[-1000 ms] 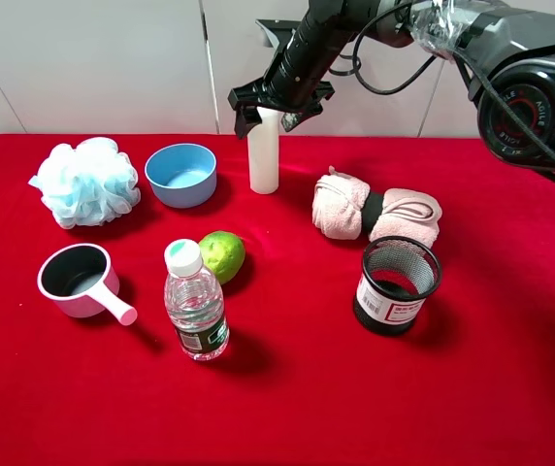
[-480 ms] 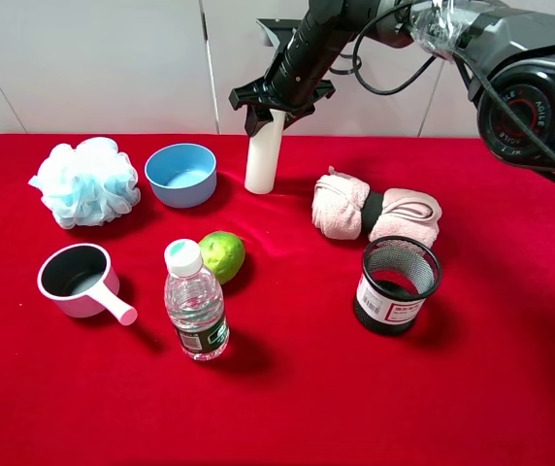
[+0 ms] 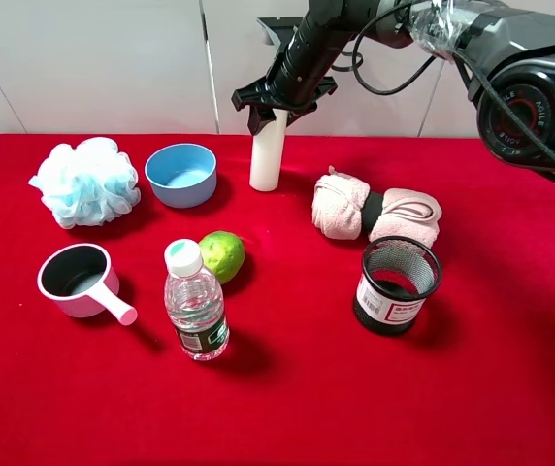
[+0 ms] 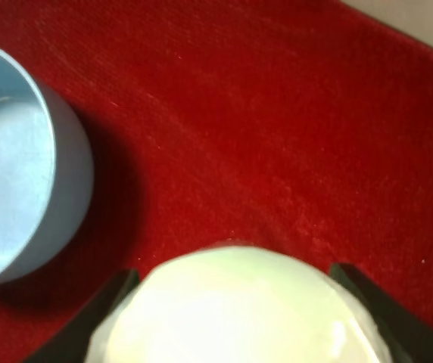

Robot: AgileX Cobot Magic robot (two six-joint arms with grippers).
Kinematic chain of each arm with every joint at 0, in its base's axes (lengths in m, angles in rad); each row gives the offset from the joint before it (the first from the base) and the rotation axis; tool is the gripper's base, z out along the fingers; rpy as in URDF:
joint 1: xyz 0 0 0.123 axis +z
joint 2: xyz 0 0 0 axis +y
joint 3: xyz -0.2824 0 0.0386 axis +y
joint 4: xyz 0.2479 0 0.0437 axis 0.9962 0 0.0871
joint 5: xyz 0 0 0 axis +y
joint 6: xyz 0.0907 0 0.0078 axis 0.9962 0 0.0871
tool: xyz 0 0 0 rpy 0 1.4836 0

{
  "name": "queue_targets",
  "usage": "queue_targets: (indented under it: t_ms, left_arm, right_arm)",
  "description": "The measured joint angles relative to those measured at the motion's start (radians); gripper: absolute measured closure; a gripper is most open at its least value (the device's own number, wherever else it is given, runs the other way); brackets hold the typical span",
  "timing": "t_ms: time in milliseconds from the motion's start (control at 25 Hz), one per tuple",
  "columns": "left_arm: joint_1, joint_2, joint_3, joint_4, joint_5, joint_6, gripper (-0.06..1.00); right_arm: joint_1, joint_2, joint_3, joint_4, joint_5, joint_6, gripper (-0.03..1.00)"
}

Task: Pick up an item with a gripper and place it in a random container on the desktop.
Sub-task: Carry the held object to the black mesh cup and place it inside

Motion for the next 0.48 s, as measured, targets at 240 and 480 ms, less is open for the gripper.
queue_targets:
  t_ms: [240, 480]
  left_arm:
    - [0.0, 0.0, 0.0, 0.0, 0.0, 0.0, -0.05]
    - [0.0, 0.0, 0.0, 0.0, 0.0, 0.0, -0.05]
  right_arm:
    - [0.0, -0.019, 0.0, -0.033, 0.012, 0.0, 0.58]
    - [0.0, -0.051, 0.0, -0.033, 0.054, 0.0, 0.58]
